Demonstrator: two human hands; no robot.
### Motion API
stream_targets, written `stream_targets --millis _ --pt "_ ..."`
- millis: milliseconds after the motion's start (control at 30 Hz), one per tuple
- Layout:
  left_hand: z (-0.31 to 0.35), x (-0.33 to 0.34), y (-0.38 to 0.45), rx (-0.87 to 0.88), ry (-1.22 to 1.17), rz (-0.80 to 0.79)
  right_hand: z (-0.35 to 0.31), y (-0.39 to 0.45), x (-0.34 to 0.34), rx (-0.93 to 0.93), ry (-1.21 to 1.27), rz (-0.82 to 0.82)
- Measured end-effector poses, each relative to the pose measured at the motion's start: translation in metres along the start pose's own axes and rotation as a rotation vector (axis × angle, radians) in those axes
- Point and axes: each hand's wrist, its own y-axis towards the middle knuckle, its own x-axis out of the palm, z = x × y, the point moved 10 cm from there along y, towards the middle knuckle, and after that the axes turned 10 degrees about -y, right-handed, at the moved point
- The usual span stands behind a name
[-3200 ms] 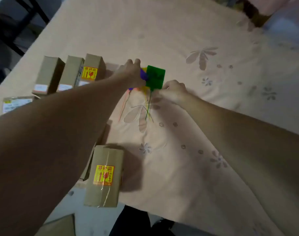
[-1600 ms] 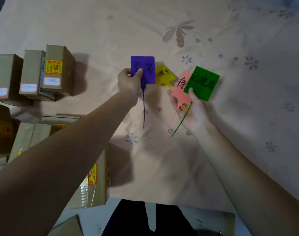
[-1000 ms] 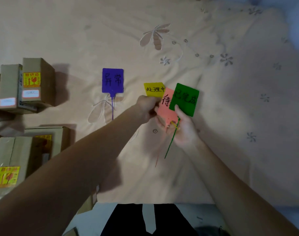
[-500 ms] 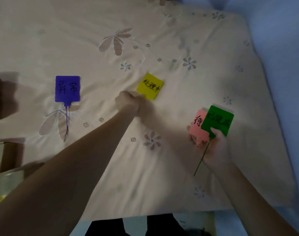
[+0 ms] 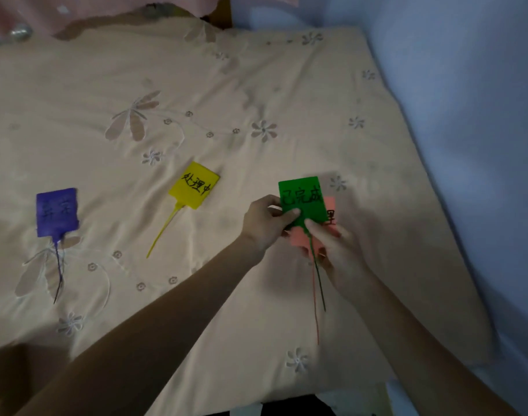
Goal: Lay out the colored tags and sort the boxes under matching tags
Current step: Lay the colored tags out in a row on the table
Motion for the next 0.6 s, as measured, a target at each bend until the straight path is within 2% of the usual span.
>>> stream_targets --millis 133,233,300,400,500,533,600 --pt "-0.001 0.004 0.025 -0.011 -0.123 0.107 0.004 0.007 -0.054 0.084 0.179 0.124" --pt "0.003 0.006 0.047 -0.004 -0.109 0.174 -0.014 0.015 -0.092 0.027 0.204 0.218" --pt "0.006 -0.002 0.057 -0.004 0.066 0.234 -0.037 0.026 -0.11 -0.031 0.171 0.249" --pt "0.017 -0.037 0.057 0.1 0.572 0.41 -0.076 0.054 -0.124 -0.122 0.168 0.247" --pt "0.021 -0.082 0.04 0.183 0.833 0.584 -0.085 0.094 -0.139 -0.064 0.108 0.26" --pt "0.021 -0.1 0.036 0.183 0.877 0.624 -0.08 0.104 -0.149 -0.014 0.012 0.313" --pt "0.017 -0.137 0.033 0.142 0.915 0.642 -0.064 0.112 -0.18 0.084 -0.337 0.489"
